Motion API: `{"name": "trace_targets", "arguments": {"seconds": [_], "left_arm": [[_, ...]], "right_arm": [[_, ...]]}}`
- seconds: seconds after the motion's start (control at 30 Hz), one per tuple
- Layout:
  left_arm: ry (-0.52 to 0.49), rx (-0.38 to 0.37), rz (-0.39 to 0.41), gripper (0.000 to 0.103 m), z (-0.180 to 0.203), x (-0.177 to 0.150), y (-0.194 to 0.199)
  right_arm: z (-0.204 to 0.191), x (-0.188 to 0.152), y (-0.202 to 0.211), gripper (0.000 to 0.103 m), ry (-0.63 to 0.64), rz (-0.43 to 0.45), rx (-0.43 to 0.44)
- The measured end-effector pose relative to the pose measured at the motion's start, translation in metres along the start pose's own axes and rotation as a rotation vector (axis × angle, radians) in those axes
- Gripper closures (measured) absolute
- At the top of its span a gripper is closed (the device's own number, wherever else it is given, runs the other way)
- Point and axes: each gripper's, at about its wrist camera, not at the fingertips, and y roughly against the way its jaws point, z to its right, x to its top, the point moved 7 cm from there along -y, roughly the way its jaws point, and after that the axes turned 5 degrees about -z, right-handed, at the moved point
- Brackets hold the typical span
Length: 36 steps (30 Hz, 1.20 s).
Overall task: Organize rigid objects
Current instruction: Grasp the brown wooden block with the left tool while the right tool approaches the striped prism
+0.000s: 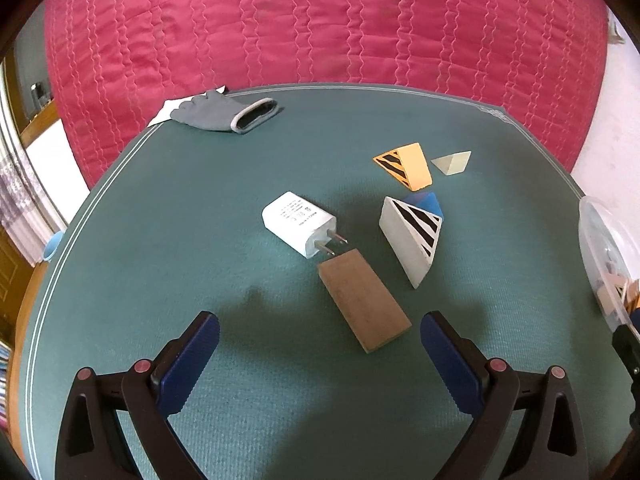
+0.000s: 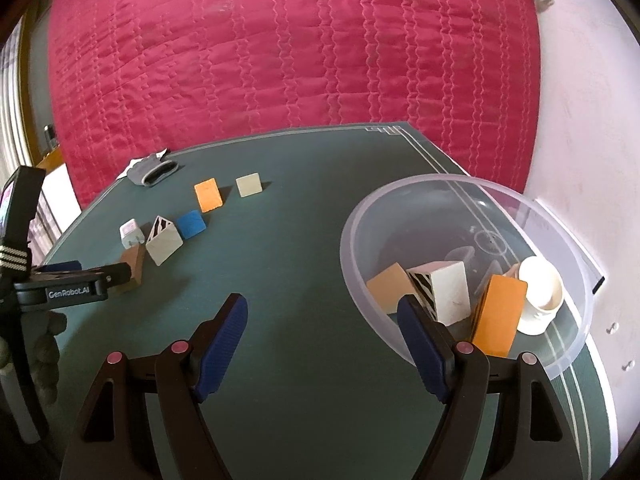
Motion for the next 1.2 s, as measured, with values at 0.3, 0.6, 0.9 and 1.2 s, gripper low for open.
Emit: {"name": "trace_targets", "arguments": {"seconds": [0.3,0.6,0.9,1.2], "left_arm": [[0.013,0.025,-0.021,0.001,-0.007,0.003,-0.008],[0.034,0.006,-0.032,0.001,-0.006,0.01,-0.014],[0.054,-0.105,-0.051,0.033,-0.001,0.009,-0.017],[0.054,-0.203,-0.034,0.072,0.005,0.006,-0.005]], "right_arm": [[-0.023,-0.001,-0.003,0.025,0.06,-0.013,0.044],[-0.036,-0.004,-0.012,0.025,0.062,-0.05,0.092],[-0.044,-0.005,-0.022,0.025,0.065,-0.093,0.127],[-0.063,0.006,-0.032,0.025,0.069,-0.126,0.181]]}}
